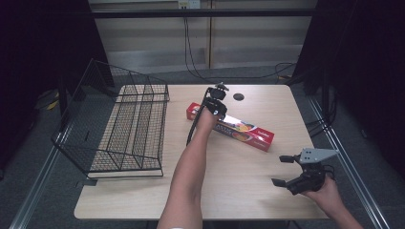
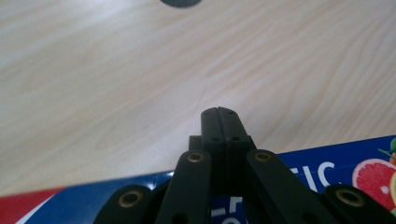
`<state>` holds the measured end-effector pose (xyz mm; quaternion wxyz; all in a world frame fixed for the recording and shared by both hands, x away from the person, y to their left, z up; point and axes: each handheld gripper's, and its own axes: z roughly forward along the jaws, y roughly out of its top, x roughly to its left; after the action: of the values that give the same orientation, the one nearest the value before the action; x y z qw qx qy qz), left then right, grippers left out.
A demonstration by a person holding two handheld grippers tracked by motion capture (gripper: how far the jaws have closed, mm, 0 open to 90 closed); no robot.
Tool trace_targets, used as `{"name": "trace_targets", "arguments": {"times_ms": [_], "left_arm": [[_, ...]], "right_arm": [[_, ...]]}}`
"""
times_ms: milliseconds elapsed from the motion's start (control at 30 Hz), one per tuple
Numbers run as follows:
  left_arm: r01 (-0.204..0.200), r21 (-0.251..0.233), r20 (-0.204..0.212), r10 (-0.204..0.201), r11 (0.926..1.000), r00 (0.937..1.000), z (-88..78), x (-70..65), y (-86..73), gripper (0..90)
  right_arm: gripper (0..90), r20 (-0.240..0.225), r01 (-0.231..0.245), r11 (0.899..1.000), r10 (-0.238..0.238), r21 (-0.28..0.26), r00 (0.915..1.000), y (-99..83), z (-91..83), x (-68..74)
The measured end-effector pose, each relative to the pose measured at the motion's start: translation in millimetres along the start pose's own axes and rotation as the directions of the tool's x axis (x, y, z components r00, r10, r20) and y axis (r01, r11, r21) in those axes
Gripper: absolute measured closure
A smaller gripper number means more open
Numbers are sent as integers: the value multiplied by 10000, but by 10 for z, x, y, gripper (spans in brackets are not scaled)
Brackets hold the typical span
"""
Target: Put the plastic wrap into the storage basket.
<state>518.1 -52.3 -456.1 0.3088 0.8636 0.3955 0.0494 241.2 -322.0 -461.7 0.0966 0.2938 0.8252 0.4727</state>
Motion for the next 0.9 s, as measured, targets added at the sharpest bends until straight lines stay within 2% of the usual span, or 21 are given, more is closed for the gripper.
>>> {"name": "trace_targets", "arguments": {"times_ms": [33,100,133,233,300,333,400,500,567,600,667,700,767,800,833,900], "left_arm": [[-114,151,-62,115,9998,9999,0,-13,-29,900],[-95,147,-44,96,9998,9999,-19,-26,-87,900],[60,9,15,-60,10000,10000,-30,-33,-118,900],[81,59,266,-83,9999,9996,-93,-45,-200,900],[-102,89,289,99,9999,9995,-148,-35,-262,900],[176,-50,429,-174,9998,9989,-169,-43,-297,900],[382,-179,513,-372,9991,9980,-210,-46,-358,900],[360,-112,811,-350,9993,9961,-279,-37,-455,900],[282,-202,892,-262,9994,9957,-306,-30,-495,895],[413,-371,983,-375,9985,9944,-317,-27,-515,895],[323,-433,1235,-268,9985,9920,-368,23,-530,775],[510,-577,1518,-417,9970,9875,-400,32,-532,684],[17,-500,1645,66,9987,9863,-446,39,-532,580],[-210,-472,1830,293,9987,9827,-465,47,-534,511],[-195,-442,1916,276,9988,9811,-475,45,-540,439],[-467,-476,2145,559,9978,9751,-488,52,-555,349]], "right_arm": [[63,-1,-5,10000,5,2,10000,-1,-1,-1],[63,87,-14,10000,14,-15,10000,-3,-8,-3],[63,119,-13,10000,13,-42,9999,-5,-16,-7],[63,105,-77,10000,78,-48,9999,-10,-27,-5],[63,124,-109,9999,109,12,9999,-13,-19,-4],[63,124,-109,9999,109,12,9999,-13,-19,-4],[63,151,-76,10000,75,57,9999,-12,-10,-1],[63,131,-56,10000,55,67,9999,-8,-1,2],[53,153,-168,9999,168,3,9997,-6,1,-3],[53,174,-208,9998,209,-36,9996,-5,3,-7],[55,196,-209,9998,209,-45,9996,-1,5,-5],[55,156,-204,9998,204,-18,9997,0,7,-3],[57,121,-132,9999,132,7,9998,3,13,6],[57,118,-100,9999,100,9,9999,3,17,8],[57,67,-88,10000,87,39,9999,3,22,9],[57,84,-102,9999,101,61,9999,3,29,5]]}}
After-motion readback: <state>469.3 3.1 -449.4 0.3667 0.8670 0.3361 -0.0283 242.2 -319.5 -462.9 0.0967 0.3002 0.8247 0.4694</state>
